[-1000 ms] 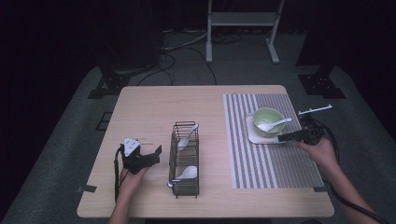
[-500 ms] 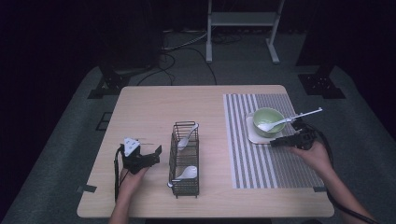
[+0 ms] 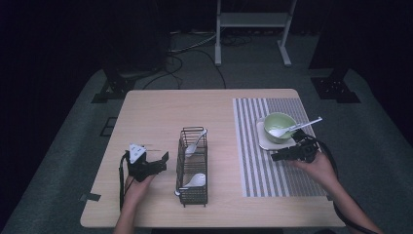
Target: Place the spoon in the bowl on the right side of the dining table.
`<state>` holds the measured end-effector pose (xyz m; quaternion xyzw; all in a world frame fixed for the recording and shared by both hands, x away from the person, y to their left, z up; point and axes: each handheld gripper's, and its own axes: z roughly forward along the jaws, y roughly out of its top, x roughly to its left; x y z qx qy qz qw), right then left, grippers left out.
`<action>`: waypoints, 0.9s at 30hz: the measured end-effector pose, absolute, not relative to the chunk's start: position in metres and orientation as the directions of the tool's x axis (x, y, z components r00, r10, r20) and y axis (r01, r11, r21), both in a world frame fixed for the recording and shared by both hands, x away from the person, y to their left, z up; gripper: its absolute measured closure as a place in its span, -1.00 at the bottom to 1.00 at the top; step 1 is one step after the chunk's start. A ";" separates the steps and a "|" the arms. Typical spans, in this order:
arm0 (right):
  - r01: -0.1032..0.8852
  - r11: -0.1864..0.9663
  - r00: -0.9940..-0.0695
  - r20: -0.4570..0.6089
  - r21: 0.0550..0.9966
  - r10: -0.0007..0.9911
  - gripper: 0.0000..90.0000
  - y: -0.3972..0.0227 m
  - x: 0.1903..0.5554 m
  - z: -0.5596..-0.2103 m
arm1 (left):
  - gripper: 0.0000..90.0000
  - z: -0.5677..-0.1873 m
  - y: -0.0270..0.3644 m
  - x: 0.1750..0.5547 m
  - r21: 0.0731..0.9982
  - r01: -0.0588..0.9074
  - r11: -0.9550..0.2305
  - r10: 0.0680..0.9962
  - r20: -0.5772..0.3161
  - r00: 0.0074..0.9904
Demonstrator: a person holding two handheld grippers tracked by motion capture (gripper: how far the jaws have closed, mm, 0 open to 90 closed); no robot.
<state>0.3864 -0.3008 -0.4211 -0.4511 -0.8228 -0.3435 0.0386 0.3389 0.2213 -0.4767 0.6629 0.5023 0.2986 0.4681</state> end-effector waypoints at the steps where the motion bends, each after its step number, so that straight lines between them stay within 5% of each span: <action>1: 0.767 0.361 -0.594 0.372 0.531 0.713 0.03 -0.299 0.385 -0.421 | -1.00 -0.477 0.221 0.339 0.921 0.386 -0.057 0.945 -0.074 0.317; 27: 0.722 0.373 -0.643 0.366 0.583 0.673 -0.18 -0.275 0.366 -0.426 | -1.00 -0.477 0.221 0.339 0.920 0.387 -0.055 0.946 -0.077 0.316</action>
